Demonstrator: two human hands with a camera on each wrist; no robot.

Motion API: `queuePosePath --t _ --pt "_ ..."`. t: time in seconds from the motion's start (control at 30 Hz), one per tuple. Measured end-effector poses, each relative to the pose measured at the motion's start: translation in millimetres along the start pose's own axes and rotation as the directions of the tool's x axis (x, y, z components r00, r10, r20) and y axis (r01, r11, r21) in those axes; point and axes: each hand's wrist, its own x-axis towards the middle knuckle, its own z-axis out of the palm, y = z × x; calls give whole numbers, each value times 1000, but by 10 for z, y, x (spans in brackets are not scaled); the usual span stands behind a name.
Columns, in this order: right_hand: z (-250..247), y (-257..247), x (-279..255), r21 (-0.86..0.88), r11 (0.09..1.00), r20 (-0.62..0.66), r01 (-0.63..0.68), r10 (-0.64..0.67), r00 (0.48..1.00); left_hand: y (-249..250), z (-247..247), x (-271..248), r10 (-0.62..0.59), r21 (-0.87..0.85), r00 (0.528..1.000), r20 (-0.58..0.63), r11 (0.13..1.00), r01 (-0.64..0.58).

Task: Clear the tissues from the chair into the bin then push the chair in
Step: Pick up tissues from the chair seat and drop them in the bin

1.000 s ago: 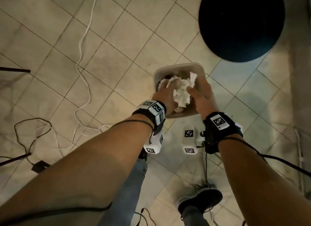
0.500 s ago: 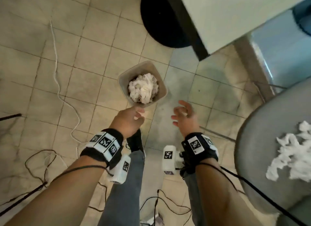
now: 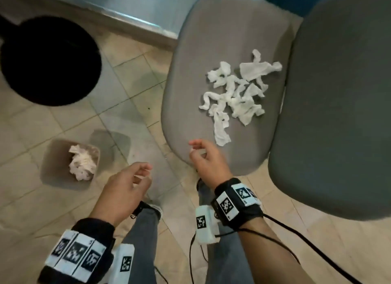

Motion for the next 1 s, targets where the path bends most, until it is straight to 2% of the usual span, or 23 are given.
queuePosePath --t 0.1,0.17,0.27,0.43,0.63,0.8,1.0 --pt "-620 229 134 24 1000 -104 -9 12 995 611 338 320 48 125 993 108 990 -62" --pt "-995 379 274 0 999 -146 -37 36 989 999 548 595 87 203 988 130 973 -113" --pt "-1443 608 514 -16 995 -186 -96 91 978 1504 819 1045 122 338 985 120 928 -156" --pt "-1867 820 932 -33 986 -201 -163 153 967 2111 1124 1780 123 415 991 54 900 -134" --pt "-2047 784 1485 -64 979 -277 -192 168 946 2592 1264 2499 201 573 977 -68 809 -127" --pt "-1978 810 1884 -77 968 -260 -240 213 942 2680 1299 2946 197 623 980 -31 771 -135" --pt "-1721 1053 2037 -26 958 -340 -286 261 904 2509 1262 3202 230 755 973 23 634 -168"
